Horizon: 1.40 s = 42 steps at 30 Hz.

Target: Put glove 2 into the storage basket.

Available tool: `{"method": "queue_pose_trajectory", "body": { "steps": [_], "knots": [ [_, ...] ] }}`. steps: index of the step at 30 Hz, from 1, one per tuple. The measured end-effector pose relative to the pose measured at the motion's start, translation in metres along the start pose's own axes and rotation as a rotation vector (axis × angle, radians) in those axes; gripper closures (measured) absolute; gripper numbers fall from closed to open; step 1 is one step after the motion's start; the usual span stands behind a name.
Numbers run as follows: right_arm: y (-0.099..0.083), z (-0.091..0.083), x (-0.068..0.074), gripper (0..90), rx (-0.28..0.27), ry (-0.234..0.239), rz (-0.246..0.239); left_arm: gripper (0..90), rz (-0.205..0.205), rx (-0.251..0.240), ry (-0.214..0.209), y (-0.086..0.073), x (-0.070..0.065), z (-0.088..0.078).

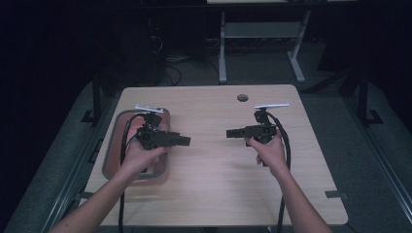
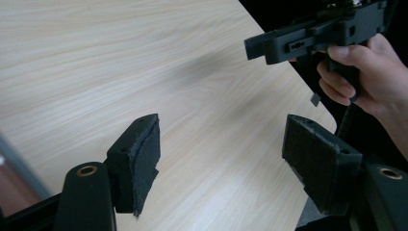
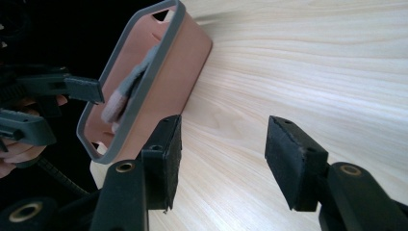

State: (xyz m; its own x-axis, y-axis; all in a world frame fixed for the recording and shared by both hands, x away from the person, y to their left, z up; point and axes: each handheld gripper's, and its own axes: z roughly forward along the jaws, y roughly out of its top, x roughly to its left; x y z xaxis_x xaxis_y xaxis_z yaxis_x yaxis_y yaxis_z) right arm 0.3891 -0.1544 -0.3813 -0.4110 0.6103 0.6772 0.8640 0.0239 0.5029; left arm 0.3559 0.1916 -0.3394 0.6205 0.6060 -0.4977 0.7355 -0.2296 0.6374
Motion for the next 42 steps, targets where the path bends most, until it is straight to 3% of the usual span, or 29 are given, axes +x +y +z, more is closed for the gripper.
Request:
{"method": "queue_pose_trajectory", "body": {
  "steps": [13, 25, 36, 42],
  "knots": [
    [-0.019, -0.011, -0.025, 45.0, 0.008, -0.016, 0.044, 28.3, 0.022, 0.05, -0.037, -0.007, -0.015, 0.033],
    [-0.037, -0.025, -0.043, 44.8, -0.015, -0.026, 0.081, 28.4, 0.018, 0.041, -0.054, -0.018, -0.019, 0.05],
    [-0.056, -0.04, -0.059, 43.1, -0.022, -0.046, 0.104, 28.0, 0.037, 0.072, -0.077, -0.038, -0.033, 0.07],
    [-0.065, -0.048, -0.068, 42.5, -0.032, -0.042, 0.121, 27.4, 0.025, 0.074, -0.092, -0.049, -0.036, 0.079]
  ]
}}
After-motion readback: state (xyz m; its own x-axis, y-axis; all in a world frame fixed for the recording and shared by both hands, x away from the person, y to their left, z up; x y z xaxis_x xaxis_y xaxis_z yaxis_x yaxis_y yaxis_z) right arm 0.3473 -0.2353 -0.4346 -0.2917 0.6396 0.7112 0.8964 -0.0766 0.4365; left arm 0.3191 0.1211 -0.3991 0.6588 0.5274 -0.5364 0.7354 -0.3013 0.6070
